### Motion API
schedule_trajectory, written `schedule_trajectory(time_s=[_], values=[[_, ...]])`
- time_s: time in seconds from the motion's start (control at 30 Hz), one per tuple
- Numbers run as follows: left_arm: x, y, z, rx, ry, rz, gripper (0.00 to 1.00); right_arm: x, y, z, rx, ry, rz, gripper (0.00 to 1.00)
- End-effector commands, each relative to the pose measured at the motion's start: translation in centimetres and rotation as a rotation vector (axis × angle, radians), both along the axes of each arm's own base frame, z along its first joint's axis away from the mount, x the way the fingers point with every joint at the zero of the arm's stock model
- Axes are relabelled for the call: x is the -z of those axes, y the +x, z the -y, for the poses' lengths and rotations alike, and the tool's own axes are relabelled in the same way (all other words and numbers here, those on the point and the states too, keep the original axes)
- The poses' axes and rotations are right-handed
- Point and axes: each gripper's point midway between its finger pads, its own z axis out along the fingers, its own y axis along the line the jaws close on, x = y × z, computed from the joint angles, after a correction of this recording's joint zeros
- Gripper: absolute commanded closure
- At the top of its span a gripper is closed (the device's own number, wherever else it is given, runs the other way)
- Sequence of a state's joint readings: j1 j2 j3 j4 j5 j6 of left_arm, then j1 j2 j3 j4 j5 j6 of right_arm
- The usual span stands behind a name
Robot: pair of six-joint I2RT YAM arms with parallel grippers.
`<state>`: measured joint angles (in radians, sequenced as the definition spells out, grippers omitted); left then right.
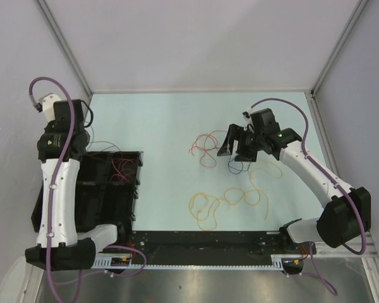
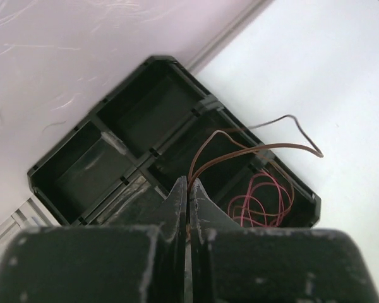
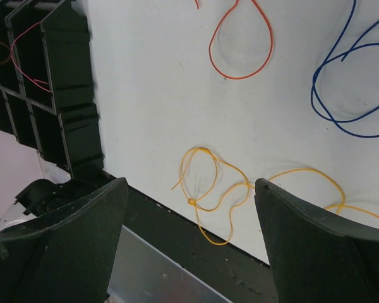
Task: Untangle the cables
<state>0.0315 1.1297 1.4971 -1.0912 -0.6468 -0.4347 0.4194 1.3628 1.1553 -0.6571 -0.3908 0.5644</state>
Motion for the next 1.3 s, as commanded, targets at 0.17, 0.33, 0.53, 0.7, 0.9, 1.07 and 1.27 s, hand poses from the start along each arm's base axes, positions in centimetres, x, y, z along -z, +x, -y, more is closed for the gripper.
schedule_trajectory(time_s=[0.17, 0.33, 0.53, 0.7, 0.9, 1.07, 1.27], values=[[-0.9, 0.2, -1.8, -0.007, -0.002, 0.14, 1.0, -2.1, 0.2, 0.4, -0.038, -0.041, 0.075, 0.14], [-0.8, 0.1, -3.1, -0.012, 0.001, 0.161, 1.0, -2.5, 1.1, -1.5, -0.003, 0.006, 0.083, 0.13], [-0.9, 0.9, -3.8, -0.015, 0.001, 0.152, 1.0, -2.2, 0.8, -4.4, 0.001, 0.027, 0.079, 0.14], [-0.6, 1.4, -3.8, -0.014, 0.002, 0.138, 1.0, -2.4, 0.5, -4.6, 0.027, 0.018, 0.079, 0.14], [2.0, 1.1, -3.8, -0.025, -0.011, 0.105, 1.0, -2.4, -0.2, -4.1, 0.04, -0.011, 0.074, 0.14], [3.2, 1.2, -2.6, 0.018, -0.064, 0.111, 1.0, -2.1, -0.7, -3.6, 0.037, -0.033, 0.067, 0.13], [4.5, 1.0, 0.1, 0.09, -0.144, 0.123, 1.0, -1.4, -1.1, -3.7, 0.021, -0.034, 0.048, 0.13]])
